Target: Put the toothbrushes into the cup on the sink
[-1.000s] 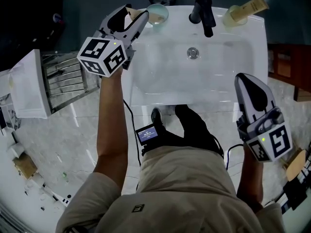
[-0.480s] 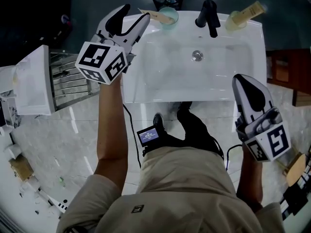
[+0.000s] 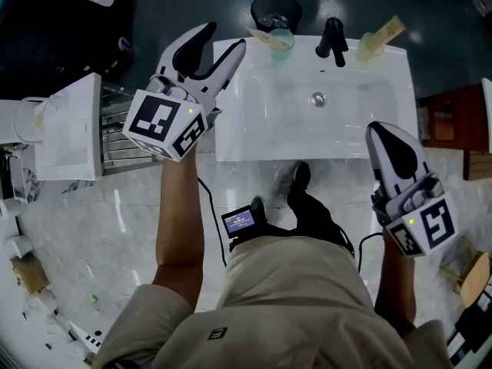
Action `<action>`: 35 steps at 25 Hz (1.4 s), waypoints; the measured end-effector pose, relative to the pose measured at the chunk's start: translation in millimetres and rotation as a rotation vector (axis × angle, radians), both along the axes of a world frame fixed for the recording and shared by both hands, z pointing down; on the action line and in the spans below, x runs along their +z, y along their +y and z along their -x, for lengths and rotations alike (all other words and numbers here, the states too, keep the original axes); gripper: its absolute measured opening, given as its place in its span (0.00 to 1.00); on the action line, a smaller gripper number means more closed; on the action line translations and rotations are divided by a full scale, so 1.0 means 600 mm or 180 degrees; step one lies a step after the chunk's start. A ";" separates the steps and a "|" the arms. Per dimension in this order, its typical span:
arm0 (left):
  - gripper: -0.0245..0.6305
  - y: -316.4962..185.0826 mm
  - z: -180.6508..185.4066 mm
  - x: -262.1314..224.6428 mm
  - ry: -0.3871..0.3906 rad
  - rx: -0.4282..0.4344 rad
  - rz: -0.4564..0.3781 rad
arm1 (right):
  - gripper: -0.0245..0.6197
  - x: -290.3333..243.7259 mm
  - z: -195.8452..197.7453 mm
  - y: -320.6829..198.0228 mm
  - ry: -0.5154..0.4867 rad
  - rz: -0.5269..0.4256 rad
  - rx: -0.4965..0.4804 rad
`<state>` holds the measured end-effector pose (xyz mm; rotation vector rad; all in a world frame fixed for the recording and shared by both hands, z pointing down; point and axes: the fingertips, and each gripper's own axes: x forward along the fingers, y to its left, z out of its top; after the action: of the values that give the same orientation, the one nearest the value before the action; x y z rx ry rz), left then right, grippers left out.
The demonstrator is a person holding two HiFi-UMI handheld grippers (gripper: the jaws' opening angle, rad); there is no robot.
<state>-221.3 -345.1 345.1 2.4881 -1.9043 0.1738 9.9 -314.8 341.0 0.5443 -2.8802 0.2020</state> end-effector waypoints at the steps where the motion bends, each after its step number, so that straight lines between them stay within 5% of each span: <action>1: 0.36 0.017 -0.007 -0.016 -0.0038 0.0026 -0.0038 | 0.05 -0.011 0.000 0.011 -0.0023 -0.0038 -0.0003; 4: 0.31 0.068 -0.031 -0.062 -0.0160 0.0118 -0.0139 | 0.05 -0.042 -0.002 0.043 -0.0082 -0.0149 -0.0007; 8: 0.05 0.141 -0.064 -0.117 -0.0255 0.0214 -0.0305 | 0.05 -0.081 -0.012 0.085 -0.0150 -0.0305 -0.0002; 19: 0.05 0.305 -0.163 -0.214 -0.0243 0.0518 -0.0562 | 0.05 -0.187 -0.025 0.194 -0.0301 -0.0731 -0.0022; 35: 0.05 0.455 -0.221 -0.228 -0.0221 0.0657 -0.0467 | 0.05 -0.225 -0.069 0.321 -0.0128 -0.0928 -0.0090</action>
<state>-88.5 -72.3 208.2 2.8104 -1.7396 0.1266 51.2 -122.1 205.8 0.5522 -2.9726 -0.2176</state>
